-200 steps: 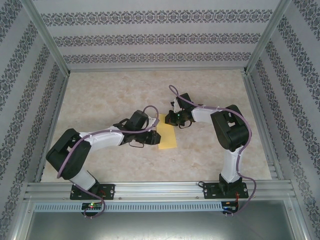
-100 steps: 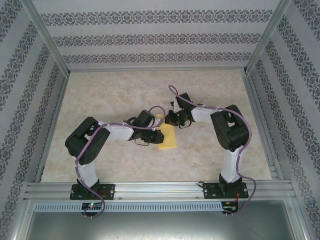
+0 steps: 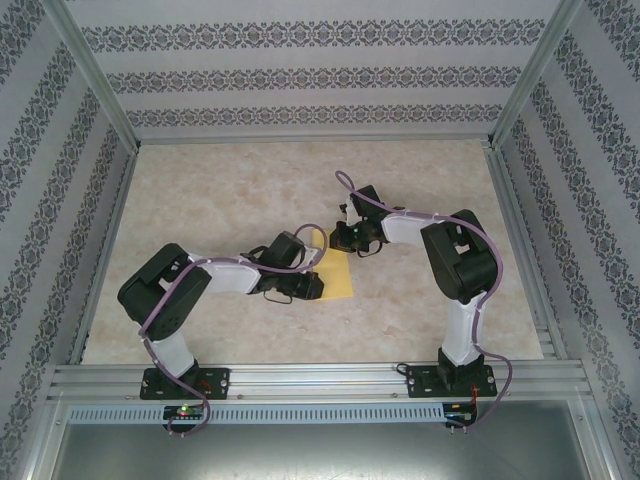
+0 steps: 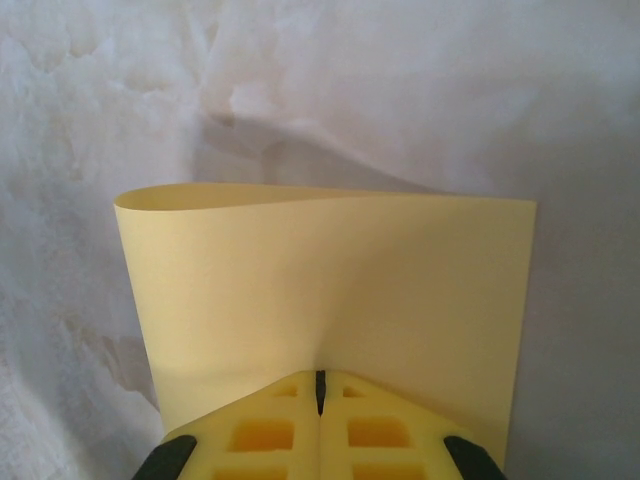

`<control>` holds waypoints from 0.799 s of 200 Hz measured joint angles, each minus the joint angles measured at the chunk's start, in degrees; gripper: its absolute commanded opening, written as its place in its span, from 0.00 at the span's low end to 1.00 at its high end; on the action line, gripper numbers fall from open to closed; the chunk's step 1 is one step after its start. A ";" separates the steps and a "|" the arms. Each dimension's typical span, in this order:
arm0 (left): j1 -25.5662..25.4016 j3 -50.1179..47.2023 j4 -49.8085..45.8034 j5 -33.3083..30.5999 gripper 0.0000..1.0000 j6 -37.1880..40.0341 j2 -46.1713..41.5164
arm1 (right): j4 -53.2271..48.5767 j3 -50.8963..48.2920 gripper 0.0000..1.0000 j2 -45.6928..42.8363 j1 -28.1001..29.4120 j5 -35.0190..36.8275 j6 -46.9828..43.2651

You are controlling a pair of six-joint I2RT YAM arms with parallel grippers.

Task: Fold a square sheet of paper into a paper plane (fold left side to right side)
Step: First fold the square sheet of paper in half at the center of the table, then hold the square sheet of paper at the center of the table.

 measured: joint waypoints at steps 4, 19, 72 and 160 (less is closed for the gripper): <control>-0.17 -0.26 0.00 0.00 0.11 0.00 -0.20 | -0.02 0.00 0.00 0.00 0.00 0.00 0.00; -0.81 -1.51 0.00 -0.20 0.11 -0.02 -1.33 | -0.02 0.00 0.00 -0.02 0.00 0.00 -0.02; -0.68 -3.26 -1.66 0.28 0.11 -1.57 -7.52 | -0.17 0.11 0.00 0.00 0.00 0.00 -0.20; 3.82 11.69 -1.44 0.66 0.12 -2.38 4.50 | -0.61 0.33 0.00 -0.02 0.02 0.02 -0.37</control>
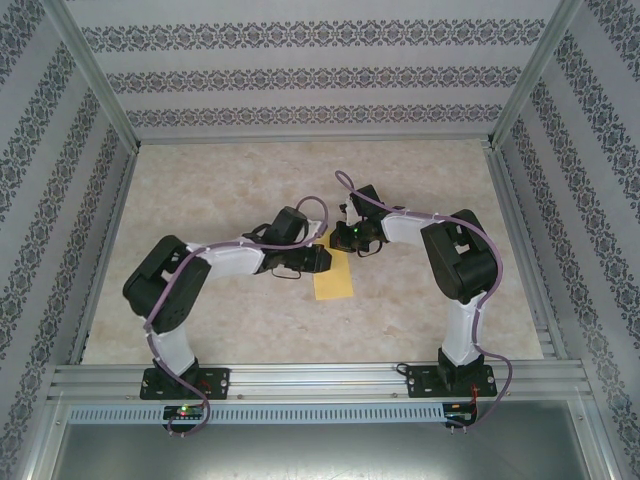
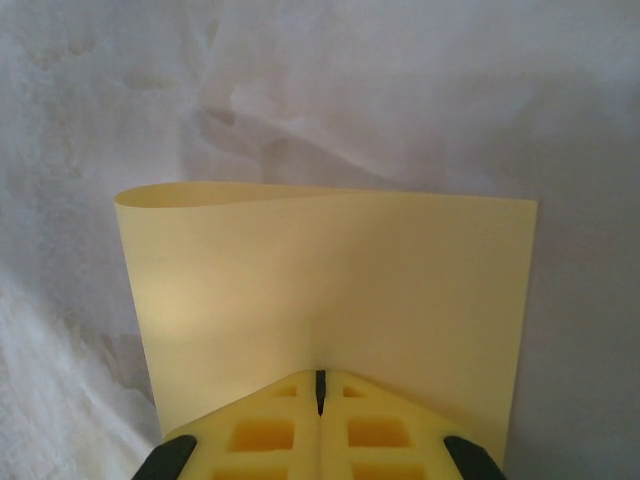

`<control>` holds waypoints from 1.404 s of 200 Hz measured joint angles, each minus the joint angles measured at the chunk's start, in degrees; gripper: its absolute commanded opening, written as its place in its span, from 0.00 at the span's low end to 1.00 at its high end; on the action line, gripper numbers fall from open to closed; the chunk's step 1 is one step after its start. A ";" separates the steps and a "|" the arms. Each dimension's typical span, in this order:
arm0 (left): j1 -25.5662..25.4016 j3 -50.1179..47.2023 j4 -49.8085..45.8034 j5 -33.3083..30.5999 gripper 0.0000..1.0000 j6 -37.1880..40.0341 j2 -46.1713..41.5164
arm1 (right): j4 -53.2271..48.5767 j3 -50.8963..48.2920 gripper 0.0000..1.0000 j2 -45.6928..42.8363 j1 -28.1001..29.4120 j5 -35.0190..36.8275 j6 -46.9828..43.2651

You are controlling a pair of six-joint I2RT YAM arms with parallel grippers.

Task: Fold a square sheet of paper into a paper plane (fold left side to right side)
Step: Hold the square sheet of paper at the center of the table.

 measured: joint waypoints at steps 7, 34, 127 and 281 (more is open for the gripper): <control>0.00 0.33 0.00 0.00 0.12 0.00 1.27 | 0.00 0.00 0.00 0.00 0.00 0.00 0.00; -0.02 0.42 -0.04 -0.20 0.12 0.02 3.67 | 0.04 0.00 0.00 0.00 0.00 -0.02 0.00; -0.33 0.44 -0.20 -1.95 0.12 0.17 4.72 | -0.44 -3.23 0.14 -13.57 -0.15 2.32 0.17; -1.29 2.03 -1.86 -3.65 0.16 0.22 4.72 | -1.25 -20.79 0.04 -17.79 5.90 3.67 3.48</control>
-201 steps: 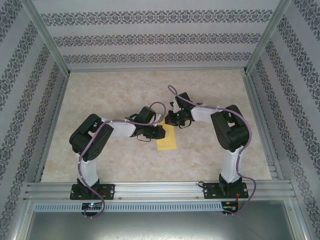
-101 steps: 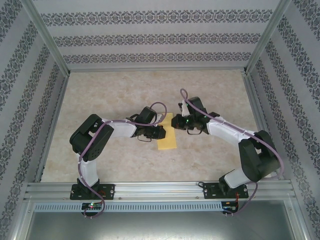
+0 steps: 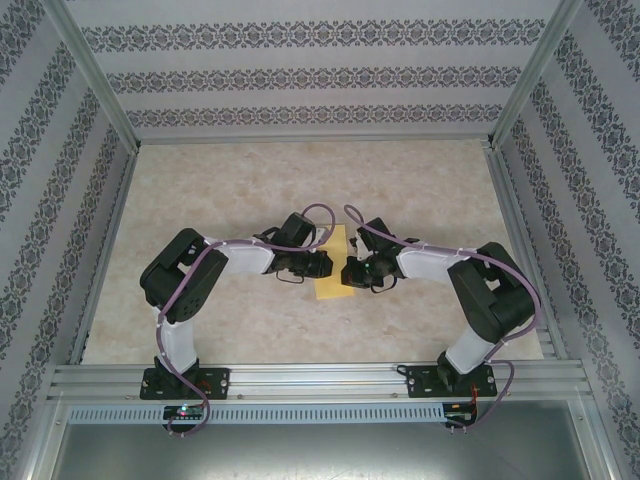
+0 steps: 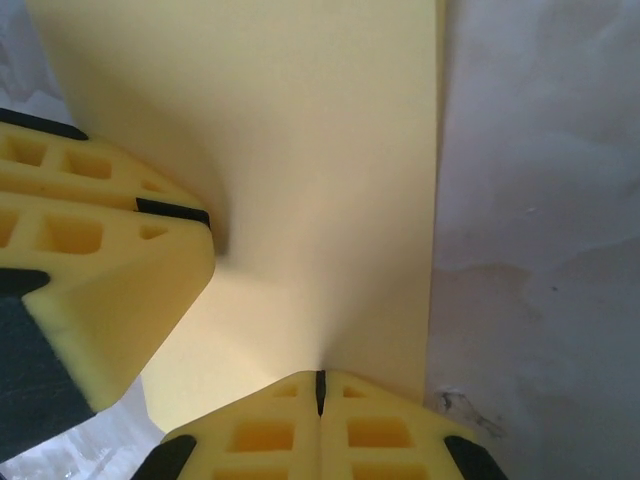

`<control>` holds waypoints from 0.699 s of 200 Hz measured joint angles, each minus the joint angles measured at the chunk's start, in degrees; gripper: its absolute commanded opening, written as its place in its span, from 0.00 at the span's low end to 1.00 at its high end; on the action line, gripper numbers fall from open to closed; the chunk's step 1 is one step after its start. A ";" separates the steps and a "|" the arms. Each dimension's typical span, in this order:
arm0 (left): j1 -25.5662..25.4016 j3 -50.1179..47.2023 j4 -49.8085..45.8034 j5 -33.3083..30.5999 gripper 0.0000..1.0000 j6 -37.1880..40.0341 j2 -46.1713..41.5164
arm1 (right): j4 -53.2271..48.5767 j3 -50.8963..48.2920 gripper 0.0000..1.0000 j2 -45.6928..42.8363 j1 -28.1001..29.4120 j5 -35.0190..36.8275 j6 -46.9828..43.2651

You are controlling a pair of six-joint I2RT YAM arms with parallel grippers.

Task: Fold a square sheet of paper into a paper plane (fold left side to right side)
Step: Hold the square sheet of paper at the center of the table, then first fold the square sheet of paper in half at the center of the table.

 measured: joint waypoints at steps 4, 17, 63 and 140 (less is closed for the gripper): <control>0.02 0.22 -0.17 -0.02 0.16 0.00 0.00 | -0.07 0.09 0.04 0.02 0.00 0.00 -0.02; 0.33 1.33 -1.09 -0.04 0.16 0.02 0.00 | -0.31 0.20 0.04 0.11 0.00 0.00 -0.20; 2.78 3.43 -0.94 -0.70 0.15 0.02 0.07 | -1.84 1.16 0.04 0.46 0.00 0.44 -1.55; 4.15 3.43 1.16 -1.86 0.14 0.00 3.10 | -4.33 2.80 0.04 1.29 0.00 1.01 -3.58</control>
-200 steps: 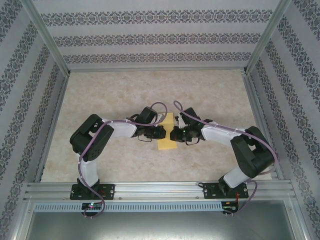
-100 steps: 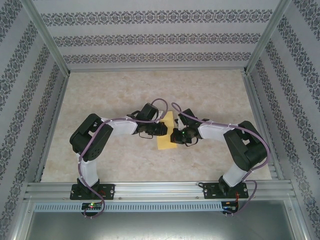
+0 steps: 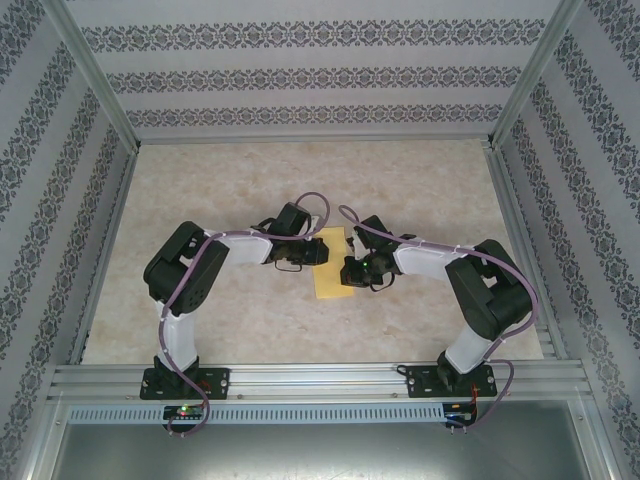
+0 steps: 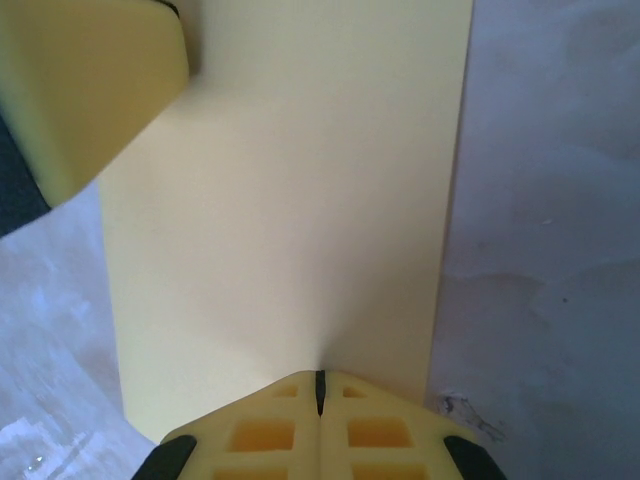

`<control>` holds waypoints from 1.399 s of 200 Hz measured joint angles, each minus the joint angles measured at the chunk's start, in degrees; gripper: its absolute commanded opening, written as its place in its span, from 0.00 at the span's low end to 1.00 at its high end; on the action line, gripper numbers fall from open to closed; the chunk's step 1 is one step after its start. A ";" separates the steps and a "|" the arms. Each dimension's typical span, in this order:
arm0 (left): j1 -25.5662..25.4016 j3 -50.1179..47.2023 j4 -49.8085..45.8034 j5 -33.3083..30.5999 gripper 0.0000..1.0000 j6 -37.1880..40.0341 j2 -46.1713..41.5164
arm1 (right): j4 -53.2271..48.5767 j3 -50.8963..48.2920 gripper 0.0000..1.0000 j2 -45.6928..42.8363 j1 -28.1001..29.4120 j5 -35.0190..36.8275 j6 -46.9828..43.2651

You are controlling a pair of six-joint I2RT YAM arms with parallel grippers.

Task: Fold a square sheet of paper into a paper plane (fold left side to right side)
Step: First fold the square sheet of paper in half at the center of the table.

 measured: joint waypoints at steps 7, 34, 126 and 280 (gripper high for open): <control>0.07 0.00 0.22 0.04 0.14 -0.02 0.15 | -0.15 0.09 0.03 0.07 0.00 0.02 -0.15; 0.28 0.00 1.36 0.24 0.14 -0.04 0.48 | -0.66 0.42 0.03 0.24 0.02 0.04 -1.01; 4.13 3.15 2.89 -0.50 0.15 -0.44 2.99 | -0.61 0.55 0.02 0.44 0.11 0.31 -1.51; 10.25 4.50 -1.22 -3.76 0.19 1.27 -3.96 | 4.07 -2.47 0.17 -1.49 0.09 -0.50 0.33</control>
